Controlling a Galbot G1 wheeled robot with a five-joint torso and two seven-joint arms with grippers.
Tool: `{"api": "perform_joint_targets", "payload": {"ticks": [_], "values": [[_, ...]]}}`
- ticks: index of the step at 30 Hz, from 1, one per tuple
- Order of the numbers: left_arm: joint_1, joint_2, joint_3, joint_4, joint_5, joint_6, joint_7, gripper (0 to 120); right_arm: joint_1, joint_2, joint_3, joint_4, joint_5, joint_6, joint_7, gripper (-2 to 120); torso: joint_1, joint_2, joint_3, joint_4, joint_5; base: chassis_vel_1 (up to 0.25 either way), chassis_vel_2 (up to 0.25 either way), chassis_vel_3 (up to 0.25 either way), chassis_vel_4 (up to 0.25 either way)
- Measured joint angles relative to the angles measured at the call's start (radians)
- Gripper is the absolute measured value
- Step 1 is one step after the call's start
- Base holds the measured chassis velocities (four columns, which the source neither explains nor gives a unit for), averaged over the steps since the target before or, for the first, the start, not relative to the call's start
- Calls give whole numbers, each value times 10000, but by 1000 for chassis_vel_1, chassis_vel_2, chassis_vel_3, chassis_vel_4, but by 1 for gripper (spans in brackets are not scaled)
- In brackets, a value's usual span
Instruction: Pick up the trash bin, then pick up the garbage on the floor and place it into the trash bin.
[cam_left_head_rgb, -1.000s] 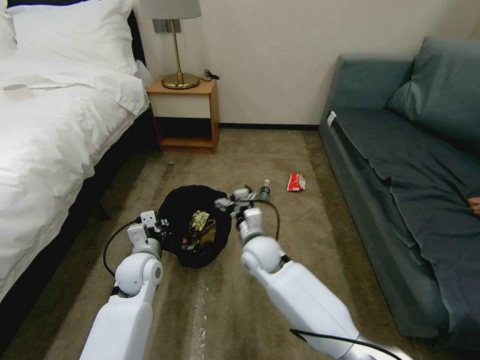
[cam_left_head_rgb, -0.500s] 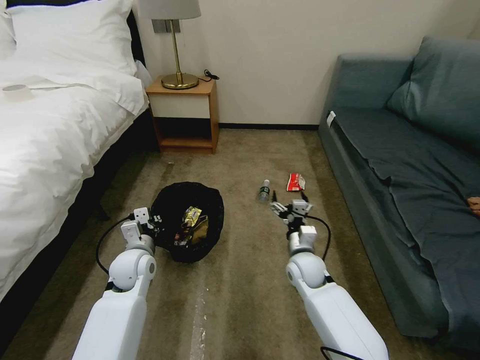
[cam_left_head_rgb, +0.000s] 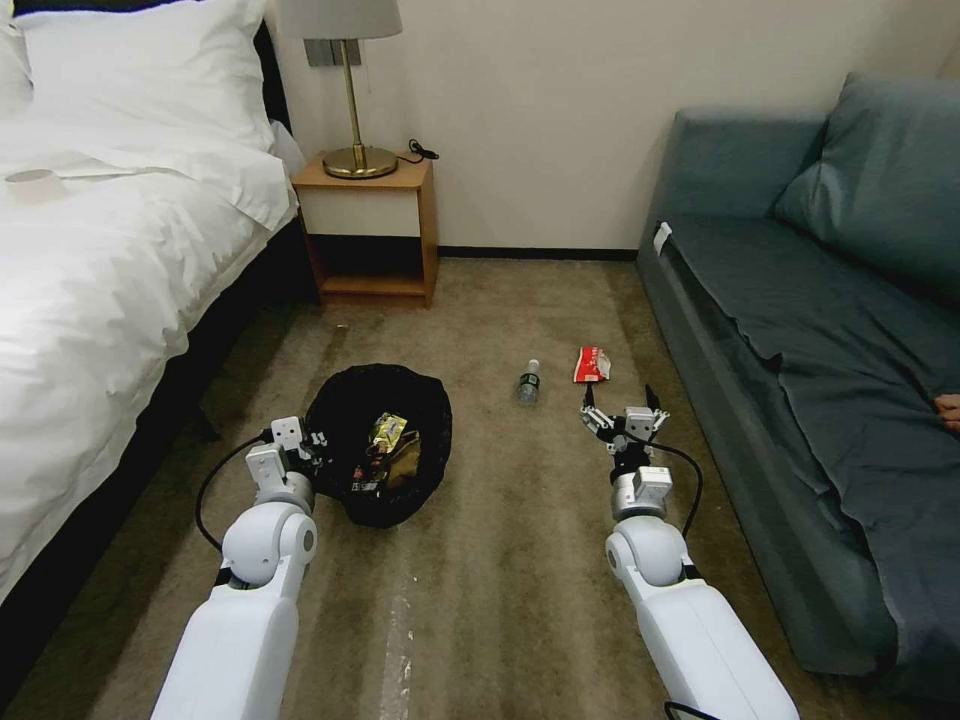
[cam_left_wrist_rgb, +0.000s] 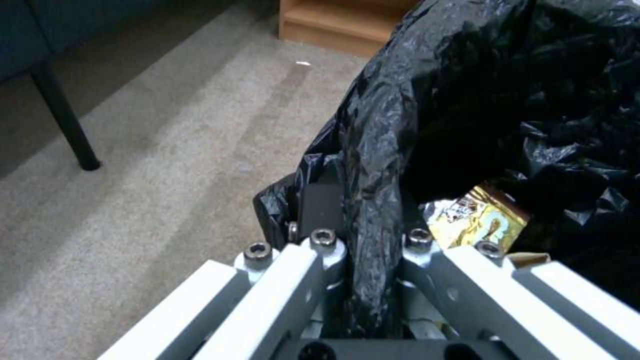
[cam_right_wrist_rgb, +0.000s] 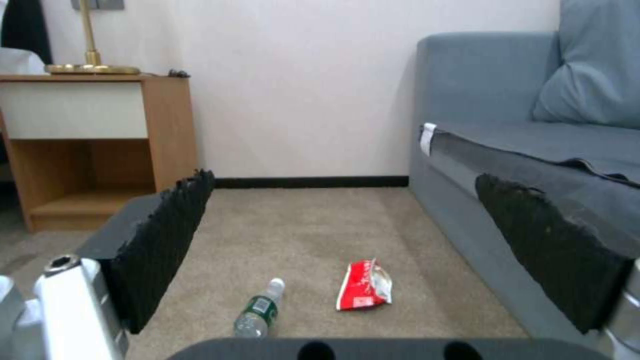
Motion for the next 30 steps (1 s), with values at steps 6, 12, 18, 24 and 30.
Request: {"api": "perform_joint_targets", "payload": {"ticks": [6,12,18,24,30], "values": [[46,-17,-15,-95,19,-2,3,3,-39,25,174,-70,-134,10,-43,100,0,0,0,-1,0,0,0,0,0],[46,16,-18,-155,14,-3,4,3,-234,37,378,-28,-117,12,-200,100,0,0,0,-1,0,0,0,0,0],[44,43,-40,-165,11,-2,4,3,-247,-33,472,-52,-117,18,-295,100,0,0,0,0,0,0,0,0,0],[38,26,-41,-174,10,-3,4,3,-241,-52,485,-66,-103,42,-330,100,0,0,-1,-1,0,0,0,0,0],[34,46,-22,-175,26,-3,4,3,-306,-6,486,-98,-127,85,-378,100,0,-1,0,0,0,-5,8,9,-8]]}}
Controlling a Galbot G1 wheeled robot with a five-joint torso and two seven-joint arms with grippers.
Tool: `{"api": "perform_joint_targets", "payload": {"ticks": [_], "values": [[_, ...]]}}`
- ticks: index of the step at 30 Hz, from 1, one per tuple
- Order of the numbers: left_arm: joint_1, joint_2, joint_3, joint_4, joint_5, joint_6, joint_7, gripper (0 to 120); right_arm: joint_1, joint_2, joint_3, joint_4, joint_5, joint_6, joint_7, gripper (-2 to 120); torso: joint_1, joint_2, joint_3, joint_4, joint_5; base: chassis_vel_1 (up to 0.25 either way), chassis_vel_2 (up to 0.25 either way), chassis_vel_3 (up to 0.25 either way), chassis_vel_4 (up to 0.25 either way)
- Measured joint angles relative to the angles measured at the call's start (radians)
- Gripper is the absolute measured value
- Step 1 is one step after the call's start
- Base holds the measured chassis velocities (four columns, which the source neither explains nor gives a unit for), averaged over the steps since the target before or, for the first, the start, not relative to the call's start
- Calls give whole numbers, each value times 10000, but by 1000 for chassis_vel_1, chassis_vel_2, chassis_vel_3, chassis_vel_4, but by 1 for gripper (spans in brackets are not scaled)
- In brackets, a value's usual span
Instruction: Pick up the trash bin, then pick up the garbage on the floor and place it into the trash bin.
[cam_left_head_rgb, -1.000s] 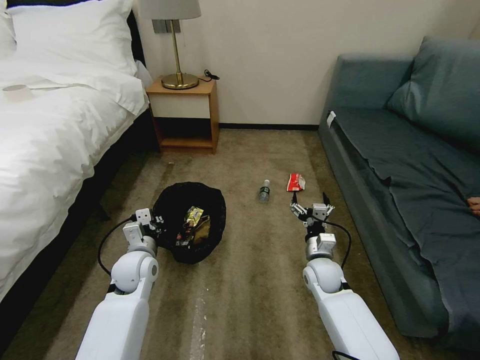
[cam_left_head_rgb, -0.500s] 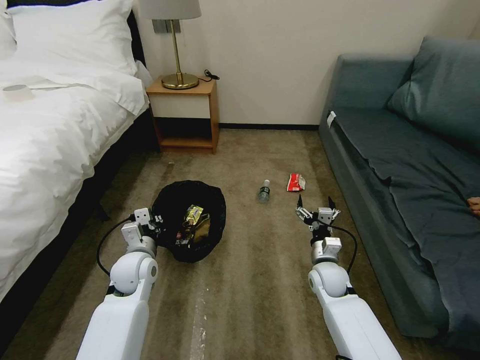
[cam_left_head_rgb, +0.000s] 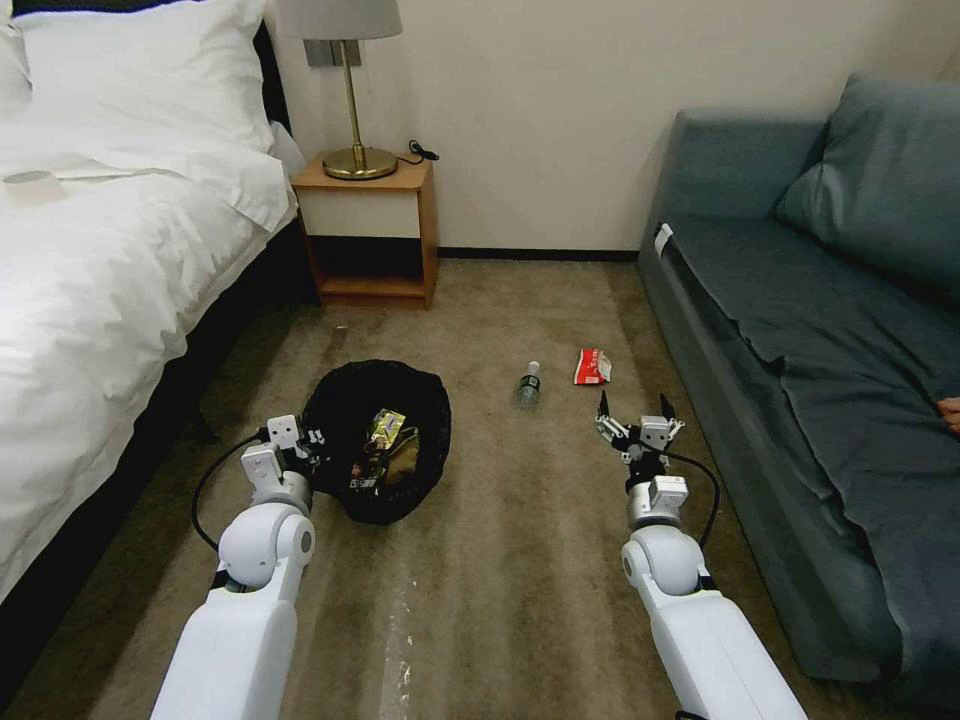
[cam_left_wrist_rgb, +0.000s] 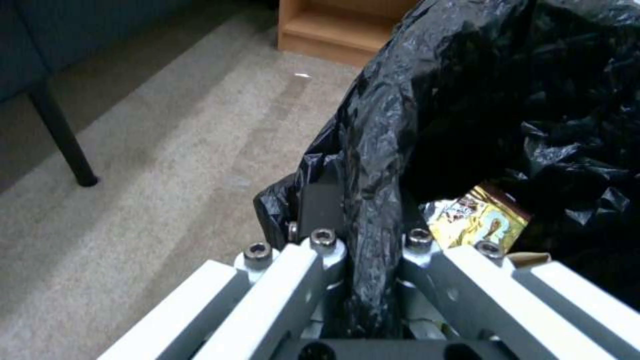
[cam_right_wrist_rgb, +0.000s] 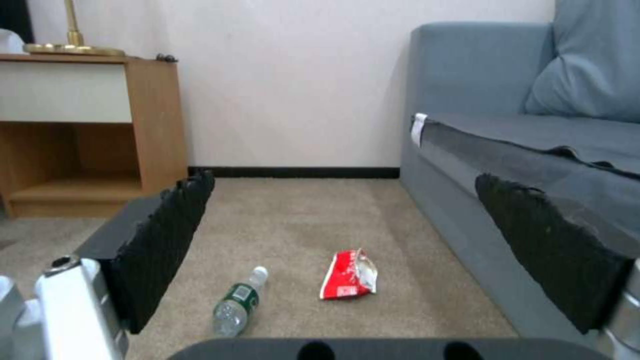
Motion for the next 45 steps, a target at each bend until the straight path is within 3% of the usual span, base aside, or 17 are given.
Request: {"api": "perform_joint_targets", "payload": {"ticks": [45], "values": [[115,145,-4,-134,21,-63,92,3,-4,55,191,-46,-3,141,-111,100,0,-1,0,0,0,-28,32,31,-29]]}}
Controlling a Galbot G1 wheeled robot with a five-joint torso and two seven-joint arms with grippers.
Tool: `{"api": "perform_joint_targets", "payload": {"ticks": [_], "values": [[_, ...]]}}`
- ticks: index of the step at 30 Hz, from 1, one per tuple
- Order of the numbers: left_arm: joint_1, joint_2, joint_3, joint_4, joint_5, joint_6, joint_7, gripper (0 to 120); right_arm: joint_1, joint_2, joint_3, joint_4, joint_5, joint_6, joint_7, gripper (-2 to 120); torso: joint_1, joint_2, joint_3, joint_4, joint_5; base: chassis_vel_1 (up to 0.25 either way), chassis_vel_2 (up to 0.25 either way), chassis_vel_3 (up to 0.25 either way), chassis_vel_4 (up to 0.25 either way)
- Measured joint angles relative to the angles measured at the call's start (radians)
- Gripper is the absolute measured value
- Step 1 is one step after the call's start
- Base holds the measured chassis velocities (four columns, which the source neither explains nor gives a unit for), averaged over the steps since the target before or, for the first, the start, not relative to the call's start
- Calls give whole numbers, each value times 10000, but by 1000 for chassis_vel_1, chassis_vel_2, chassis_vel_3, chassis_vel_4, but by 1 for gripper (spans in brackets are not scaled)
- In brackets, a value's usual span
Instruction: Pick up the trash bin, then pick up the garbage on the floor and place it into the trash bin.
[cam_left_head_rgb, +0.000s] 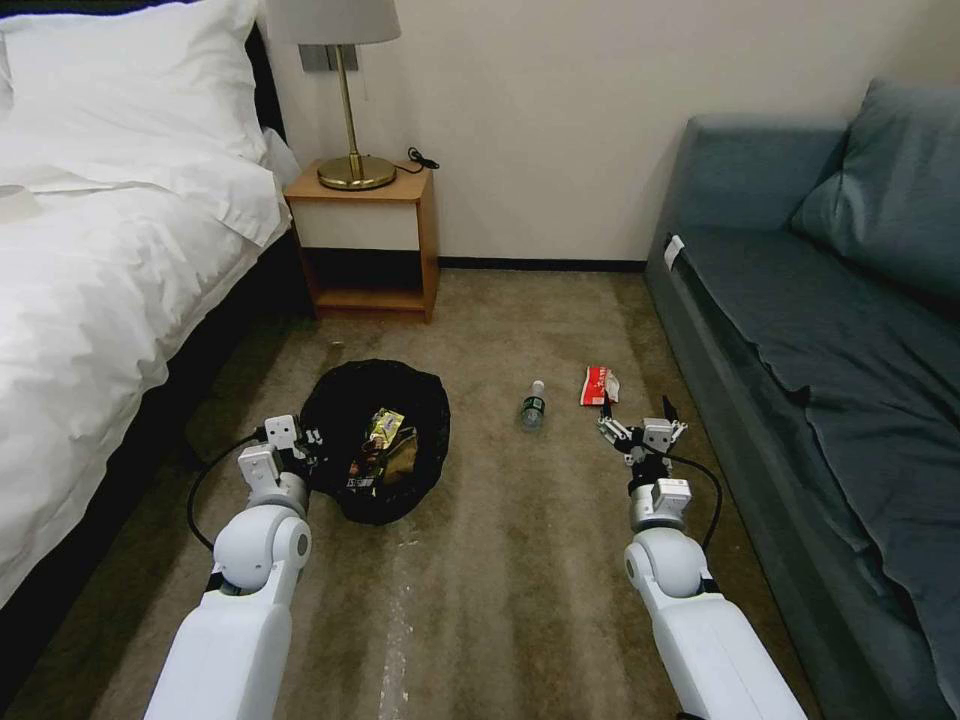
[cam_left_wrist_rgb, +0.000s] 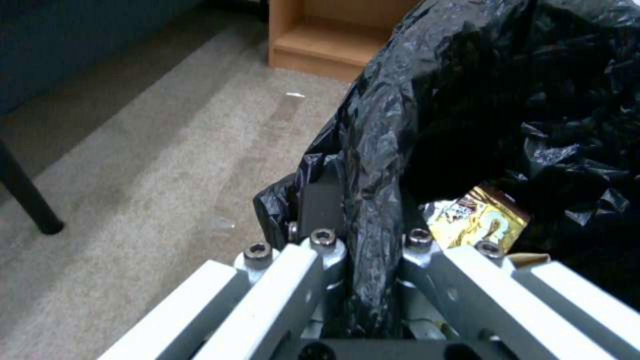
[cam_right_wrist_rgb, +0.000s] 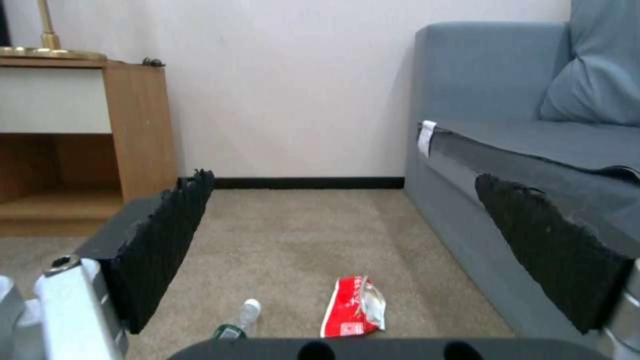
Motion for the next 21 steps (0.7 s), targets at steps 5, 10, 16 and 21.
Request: {"api": "perform_joint_targets", "payload": {"ticks": [5,10,16,21], "values": [[1,-10,-5,-4,0,-10,6,3,-36,47,54,-5,-2,26,-8,100,0,0,0,0,0,-52,69,57,-53],[19,-15,-55,1,3,-41,40,3,-52,2,94,-9,-93,59,-24,100,0,1,0,0,0,-84,74,71,-79],[95,82,-112,-46,-7,-43,84,3,-46,-55,71,-25,-150,60,-41,100,0,0,0,-1,1,-83,85,81,-70],[71,87,-131,-65,-44,-52,97,3,-31,-47,-20,-34,-185,56,-46,100,0,1,0,1,0,-54,81,67,-70]]}}
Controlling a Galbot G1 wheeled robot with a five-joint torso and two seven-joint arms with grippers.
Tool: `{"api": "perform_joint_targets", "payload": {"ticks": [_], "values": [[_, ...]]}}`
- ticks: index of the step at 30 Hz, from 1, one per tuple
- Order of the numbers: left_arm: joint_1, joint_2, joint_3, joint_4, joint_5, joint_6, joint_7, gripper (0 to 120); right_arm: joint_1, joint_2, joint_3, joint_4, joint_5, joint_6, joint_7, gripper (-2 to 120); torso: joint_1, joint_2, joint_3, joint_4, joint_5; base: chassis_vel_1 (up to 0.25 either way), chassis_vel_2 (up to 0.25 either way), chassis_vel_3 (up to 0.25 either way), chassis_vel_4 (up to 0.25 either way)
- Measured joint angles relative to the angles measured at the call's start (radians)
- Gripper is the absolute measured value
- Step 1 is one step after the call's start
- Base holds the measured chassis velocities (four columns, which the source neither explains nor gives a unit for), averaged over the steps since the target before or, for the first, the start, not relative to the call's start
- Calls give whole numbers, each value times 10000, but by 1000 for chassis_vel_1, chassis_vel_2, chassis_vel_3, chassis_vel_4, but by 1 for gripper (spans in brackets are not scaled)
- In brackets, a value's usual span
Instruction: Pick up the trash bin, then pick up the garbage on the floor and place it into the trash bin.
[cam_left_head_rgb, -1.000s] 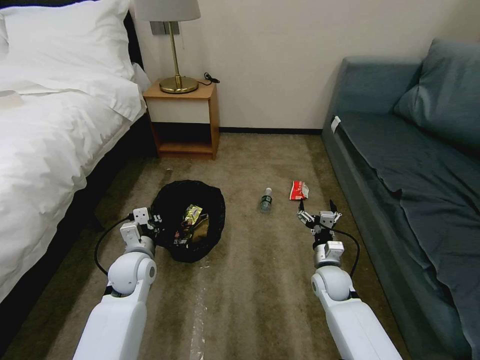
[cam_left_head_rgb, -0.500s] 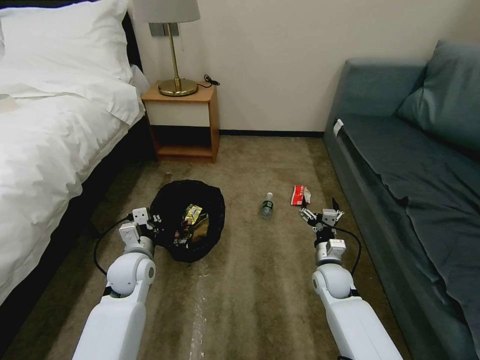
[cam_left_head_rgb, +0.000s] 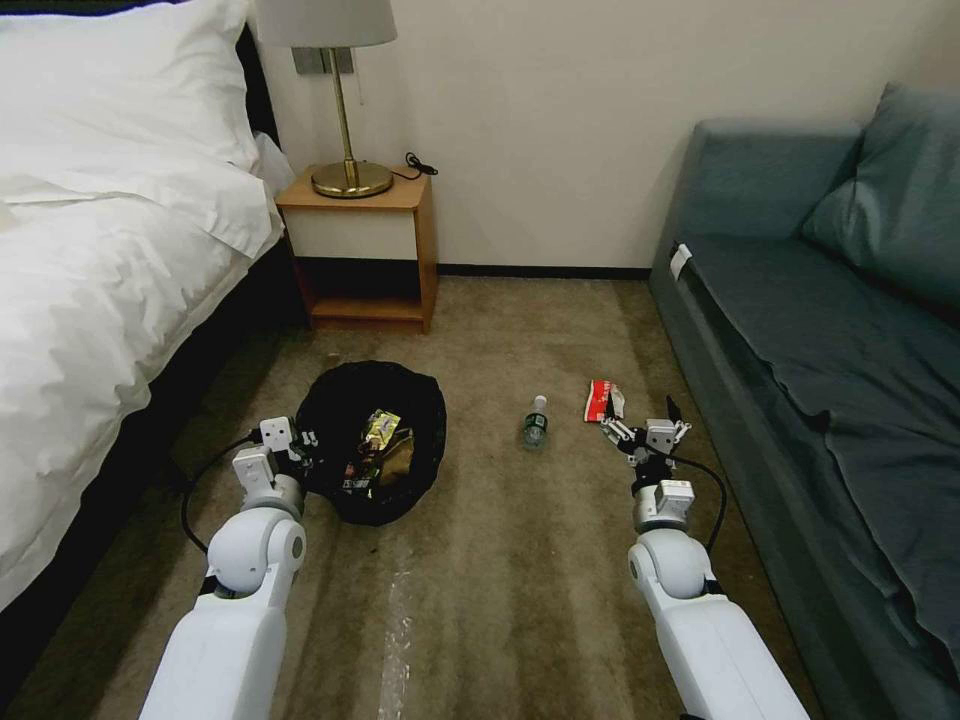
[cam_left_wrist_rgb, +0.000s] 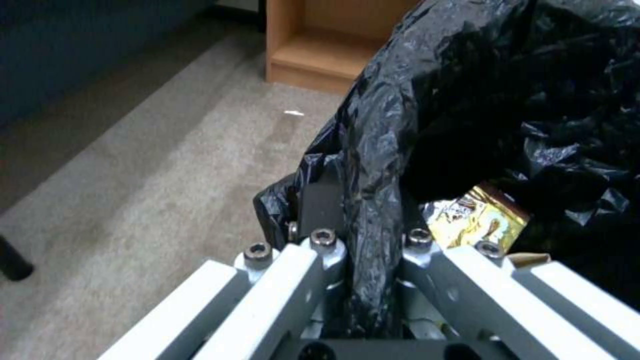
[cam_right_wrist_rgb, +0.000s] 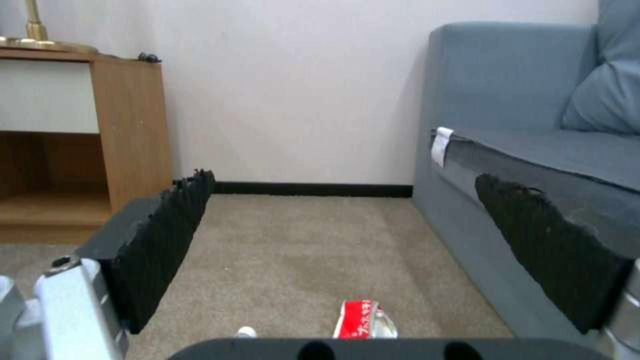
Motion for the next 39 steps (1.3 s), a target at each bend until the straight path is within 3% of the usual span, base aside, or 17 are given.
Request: {"api": "perform_joint_targets", "payload": {"ticks": [39], "values": [[262,-113,-171,-361,-2,-129,-20,3,-85,-171,422,-5,-113,83,-255,100,0,0,0,-3,1,-89,85,88,-88]]}}
